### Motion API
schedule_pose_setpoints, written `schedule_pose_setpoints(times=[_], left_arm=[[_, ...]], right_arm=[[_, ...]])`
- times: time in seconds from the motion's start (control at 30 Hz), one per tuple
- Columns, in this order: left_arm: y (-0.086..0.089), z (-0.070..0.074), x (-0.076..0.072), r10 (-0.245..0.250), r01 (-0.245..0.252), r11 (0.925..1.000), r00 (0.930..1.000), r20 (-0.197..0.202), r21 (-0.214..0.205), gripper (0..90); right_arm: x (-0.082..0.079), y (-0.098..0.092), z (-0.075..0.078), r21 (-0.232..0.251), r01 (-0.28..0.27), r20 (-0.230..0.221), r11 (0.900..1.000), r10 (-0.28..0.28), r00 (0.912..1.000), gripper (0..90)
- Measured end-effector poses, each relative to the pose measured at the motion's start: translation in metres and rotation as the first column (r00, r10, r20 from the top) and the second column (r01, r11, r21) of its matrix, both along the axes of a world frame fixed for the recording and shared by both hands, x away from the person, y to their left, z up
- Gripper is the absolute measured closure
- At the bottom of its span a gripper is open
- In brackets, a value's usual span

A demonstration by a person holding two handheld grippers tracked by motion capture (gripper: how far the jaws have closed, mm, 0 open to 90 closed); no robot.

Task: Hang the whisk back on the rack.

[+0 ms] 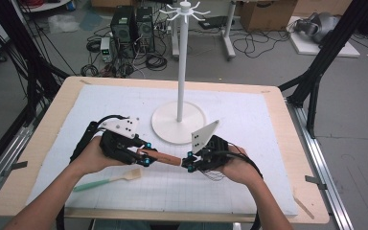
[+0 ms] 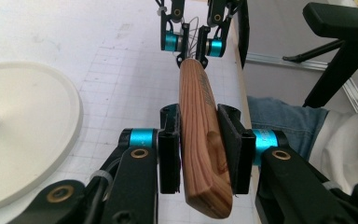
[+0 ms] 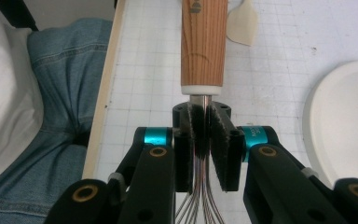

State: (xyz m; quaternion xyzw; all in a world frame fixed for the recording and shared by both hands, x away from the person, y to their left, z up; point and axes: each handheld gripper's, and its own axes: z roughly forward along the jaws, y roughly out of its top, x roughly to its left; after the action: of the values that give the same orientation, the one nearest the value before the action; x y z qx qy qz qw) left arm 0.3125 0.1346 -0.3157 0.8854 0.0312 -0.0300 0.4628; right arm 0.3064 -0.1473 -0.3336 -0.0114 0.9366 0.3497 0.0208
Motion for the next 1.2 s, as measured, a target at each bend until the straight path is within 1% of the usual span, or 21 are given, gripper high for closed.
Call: schedule_pose_setpoints(times=[0.07,0.13,0.2,0.23,0.3,0.37,0.43,0.47,0.5,0.53,0.6,0.63,0.7,0.8,0.83,0.87,0.93,1.0,1.03,1.13,1.2], left_arm=[[0.0001,0.0011,-0.0005,0.003,-0.003,1.0,1.0,0.0,-0.009,70.9],[-0.0004,0.0015,-0.0008,0.0,0.0,0.9999,1.0,0.003,-0.012,70.8],[-0.0012,0.0018,-0.0019,0.005,-0.005,1.0,0.9999,0.015,-0.008,70.5],[-0.0012,0.0018,-0.0018,0.001,-0.001,1.0,0.9999,0.015,-0.008,70.4],[-0.0018,0.0014,-0.002,0.008,-0.008,0.9999,0.9999,0.014,-0.012,70.1],[-0.0028,0.0009,-0.002,0.003,-0.003,1.0,0.9999,0.013,-0.005,69.8],[-0.0038,0.0005,-0.0024,0.009,-0.009,0.9999,0.9998,0.017,0.006,68.9],[-0.0045,-0.0003,-0.0022,0.004,-0.004,1.0,0.9999,0.015,0.008,69.0],[-0.0051,-0.0005,-0.0028,0.013,-0.014,0.9997,0.9996,0.023,0.018,69.2],[-0.0051,-0.0009,-0.0024,0.015,-0.016,0.9997,0.9996,0.025,0.02,69.4],[-0.0048,-0.0006,-0.002,0.015,-0.016,0.9996,0.9997,0.021,0.021,69.7],[-0.0045,-0.0004,-0.002,0.019,-0.02,0.9996,0.9994,0.03,0.021,69.9],[-0.004,-0.0004,-0.0018,0.023,-0.024,0.9996,0.9994,0.024,0.013,70.3],[-0.004,0.0,-0.0015,0.018,-0.018,0.9997,0.9996,0.019,0.018,70.7],[-0.004,-0.0002,-0.0015,0.017,-0.017,0.9998,0.9997,0.019,0.013,71.4],[-0.004,0.0002,-0.0016,0.012,-0.012,0.9999,0.9998,0.019,0.012,72.7],[-0.0043,0.0001,-0.0019,0.012,-0.013,0.9998,0.9998,0.016,0.013,72.6],[-0.0045,0.0002,-0.0023,0.017,-0.018,0.9997,0.9995,0.025,0.018,72.7],[-0.0041,0.0006,-0.002,0.017,-0.017,0.9997,0.9995,0.027,0.017,72.7],[-0.0038,0.0022,-0.0025,0.017,-0.017,0.9999,0.9996,0.023,0.0,72.8],[-0.0033,0.0035,-0.0026,0.017,-0.017,0.9998,0.9994,0.028,-0.001,72.8]], right_arm=[[-0.0007,0.0001,0.0007,0.001,0.0,0.002,1.0,0.0,1.0,80.8],[-0.0012,-0.0002,0.0014,-0.002,0.004,0.014,1.0,-0.004,0.9999,81.2],[-0.0011,-0.0007,0.0017,-0.004,0.005,0.013,1.0,-0.005,0.9999,81.4],[-0.0013,-0.0006,0.0017,-0.003,0.005,0.019,1.0,-0.005,0.9998,81.5],[-0.0017,-0.0008,0.002,0.003,0.003,0.015,1.0,-0.003,0.9999,81.7],[-0.0016,-0.001,0.0029,0.012,0.001,0.019,0.9999,-0.002,0.9998,81.9],[-0.0023,-0.0003,0.0035,0.009,0.011,0.033,0.9999,-0.011,0.9994,81.9],[-0.0019,0.0003,0.0035,0.01,0.004,0.028,0.9999,-0.005,0.9996,82.0],[-0.0021,0.0006,0.0037,0.014,0.003,0.031,0.9999,-0.003,0.9995,82.0],[-0.0028,0.001,0.004,0.013,0.011,0.048,0.9999,-0.012,0.9988,82.0],[-0.0027,0.0016,0.0042,0.013,0.009,0.046,0.9999,-0.01,0.9989,82.0],[-0.0033,0.0015,0.0046,0.014,0.012,0.048,0.9998,-0.013,0.9988,82.1],[-0.0028,0.0008,0.0051,0.023,0.016,0.055,0.9996,-0.017,0.9983,82.0],[-0.0041,0.0013,0.0052,0.015,0.018,0.061,0.9997,-0.019,0.998,82.1],[-0.004,0.0018,0.005,0.013,0.014,0.069,0.9998,-0.015,0.9975,82.5],[-0.0044,0.0022,0.0046,0.008,0.014,0.07,0.9999,-0.015,0.9975,84.8],[-0.0049,0.0029,0.0039,-0.003,0.012,0.061,0.9999,-0.012,0.9981,84.9],[-0.0051,0.0033,0.0035,-0.005,0.012,0.067,0.9999,-0.012,0.9977,85.0],[-0.0051,0.0032,0.0037,-0.005,0.015,0.074,0.9999,-0.015,0.9972,85.0],[-0.0041,0.0029,0.0042,0.007,0.014,0.073,0.9999,-0.015,0.9972,85.0],[-0.0041,0.0029,0.004,0.009,0.011,0.062,0.9999,-0.011,0.998,84.7]])
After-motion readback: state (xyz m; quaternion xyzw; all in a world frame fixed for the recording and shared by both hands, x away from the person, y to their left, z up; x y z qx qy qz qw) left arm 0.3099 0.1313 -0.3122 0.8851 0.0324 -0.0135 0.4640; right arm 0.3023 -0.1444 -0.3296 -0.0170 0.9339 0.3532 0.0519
